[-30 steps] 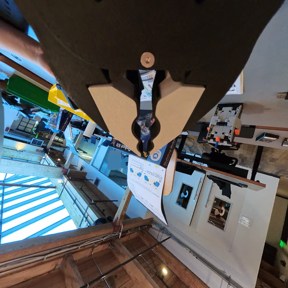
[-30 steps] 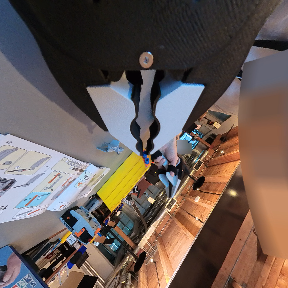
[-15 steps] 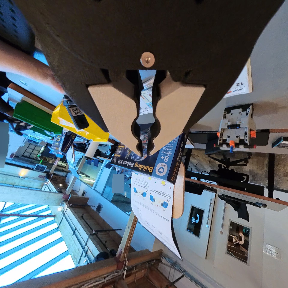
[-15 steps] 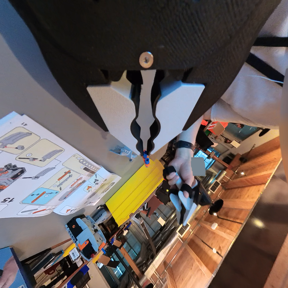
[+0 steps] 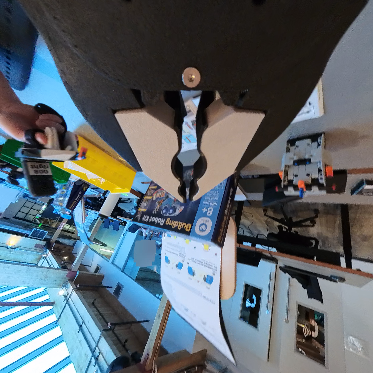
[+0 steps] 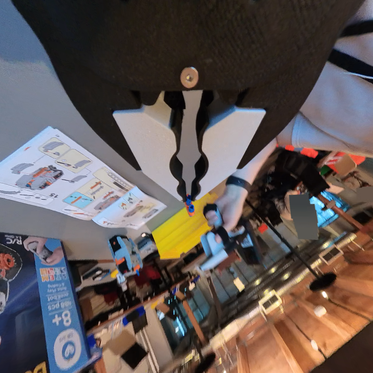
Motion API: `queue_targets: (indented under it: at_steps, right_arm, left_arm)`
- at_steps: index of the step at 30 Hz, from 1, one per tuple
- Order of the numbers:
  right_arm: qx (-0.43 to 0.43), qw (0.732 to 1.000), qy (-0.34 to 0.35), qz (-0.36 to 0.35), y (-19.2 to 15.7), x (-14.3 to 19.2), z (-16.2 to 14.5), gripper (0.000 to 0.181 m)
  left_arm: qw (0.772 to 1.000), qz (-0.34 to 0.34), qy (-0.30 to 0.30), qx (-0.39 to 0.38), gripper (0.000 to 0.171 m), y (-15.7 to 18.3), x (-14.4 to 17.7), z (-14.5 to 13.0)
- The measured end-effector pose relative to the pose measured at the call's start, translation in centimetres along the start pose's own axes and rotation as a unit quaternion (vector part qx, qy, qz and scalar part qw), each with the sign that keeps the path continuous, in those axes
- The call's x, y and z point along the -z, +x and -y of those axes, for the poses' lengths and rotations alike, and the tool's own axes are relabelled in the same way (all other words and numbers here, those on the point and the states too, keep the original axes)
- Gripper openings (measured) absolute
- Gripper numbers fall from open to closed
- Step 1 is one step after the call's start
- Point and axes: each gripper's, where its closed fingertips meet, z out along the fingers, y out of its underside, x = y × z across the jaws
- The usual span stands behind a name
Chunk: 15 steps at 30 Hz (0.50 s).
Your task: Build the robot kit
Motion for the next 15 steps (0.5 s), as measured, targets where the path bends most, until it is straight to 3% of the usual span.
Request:
queue_targets:
  at_steps: [2, 5, 9, 13, 15]
  right_arm:
    - [-0.011, 0.999, 0.049, 0.004, -1.2, 0.3, 0.1, 0.003]
    - [-0.035, 0.997, 0.063, 0.032, -2.7, -0.6, -0.9, 0.003]
    - [0.043, 0.999, 0.019, 0.005, -2.2, -2.7, 0.3, 0.003]
    - [0.120, 0.991, -0.031, -0.054, 0.2, -3.0, 1.6, 0.004]
    - [0.120, 0.991, -0.040, -0.043, 0.5, -3.3, 1.1, 0.004]
  left_arm:
    - [1.000, -0.009, -0.015, 0.022, 0.000, -0.1, 0.1, -1.4]
    - [0.999, -0.007, -0.032, 0.017, 0.000, -0.4, -0.2, -2.2]
    - [0.998, 0.006, -0.062, -0.017, 0.000, -0.6, -0.8, -3.3]
    - [0.996, -0.026, -0.080, -0.023, 0.001, 0.8, -1.3, -4.2]
    - [0.994, -0.057, -0.085, -0.024, 0.003, 2.0, -1.3, -4.7]
